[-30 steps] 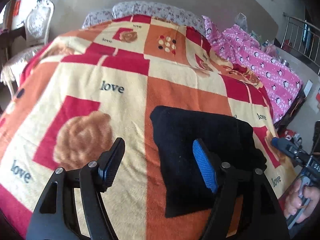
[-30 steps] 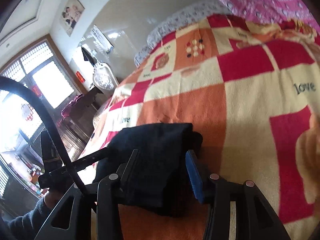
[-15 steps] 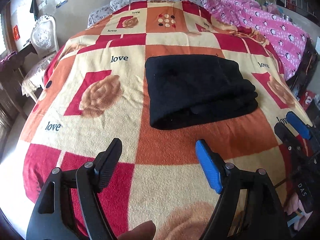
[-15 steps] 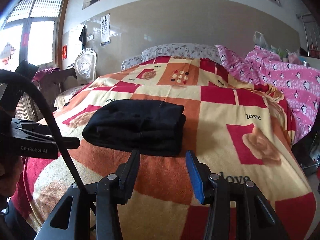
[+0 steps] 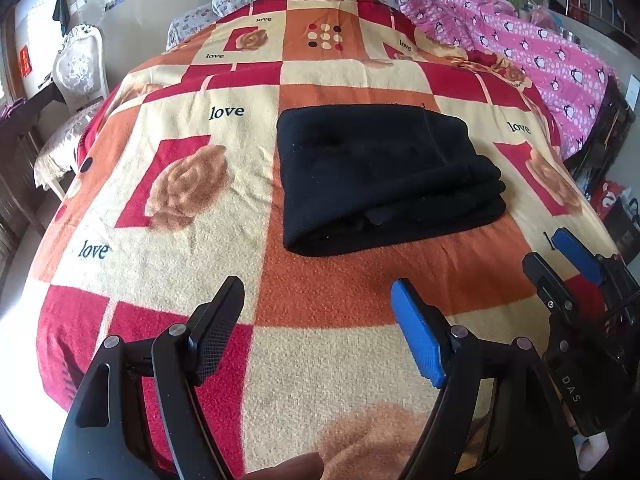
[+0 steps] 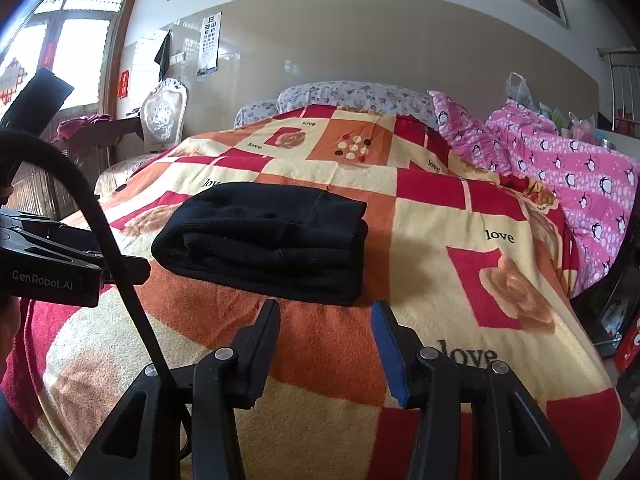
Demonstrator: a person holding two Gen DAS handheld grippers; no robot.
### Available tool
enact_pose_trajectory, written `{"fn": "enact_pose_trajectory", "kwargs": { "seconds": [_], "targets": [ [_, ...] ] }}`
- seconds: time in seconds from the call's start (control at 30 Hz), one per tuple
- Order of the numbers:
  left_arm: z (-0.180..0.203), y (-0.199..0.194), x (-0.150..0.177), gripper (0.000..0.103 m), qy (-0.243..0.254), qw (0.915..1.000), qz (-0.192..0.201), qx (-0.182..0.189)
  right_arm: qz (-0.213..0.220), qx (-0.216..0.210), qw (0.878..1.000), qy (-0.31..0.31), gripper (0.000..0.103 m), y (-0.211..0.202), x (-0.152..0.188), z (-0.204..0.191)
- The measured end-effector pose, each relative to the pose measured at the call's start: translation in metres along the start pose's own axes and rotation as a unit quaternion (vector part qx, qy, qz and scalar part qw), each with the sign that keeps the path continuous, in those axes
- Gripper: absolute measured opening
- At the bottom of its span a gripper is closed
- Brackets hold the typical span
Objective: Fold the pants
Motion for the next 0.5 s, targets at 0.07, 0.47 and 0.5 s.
{"fn": "enact_pose_trajectory", "kwargs": {
  "seconds": [0.07, 0.47, 0.5],
  "targets": [
    [0.0006, 0.0011, 0.0001, 0.077, -0.002, 1.0, -0.002, 0.001, 0.0, 0.001, 1.0, 0.002, 0.045, 0.0002, -0.0001, 0.0001],
    [0.0021, 0.0092, 0.0036, 0.077, -0.014, 0.9995, -0.014, 0.025, -0.001, 0.0, 1.0, 0.001, 0.045, -0.0002, 0.0003, -0.0011],
    [0.0027, 0.0084, 0.0036, 0.077, -0.016, 0.9995, -0.011, 0.027, -0.001, 0.0, 1.0, 0.002, 0.045, 0.0001, 0.0003, -0.0009]
  ]
}}
Point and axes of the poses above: each gripper's, at about its wrist camera, not at the fingertips, and y roughly the way its jaws point, z to its right, x to its underside, the point moved 3 cm from there along y, roughly the way its jaws point, and after that the axes turned 6 degrees about z, right-handed, at the moved point
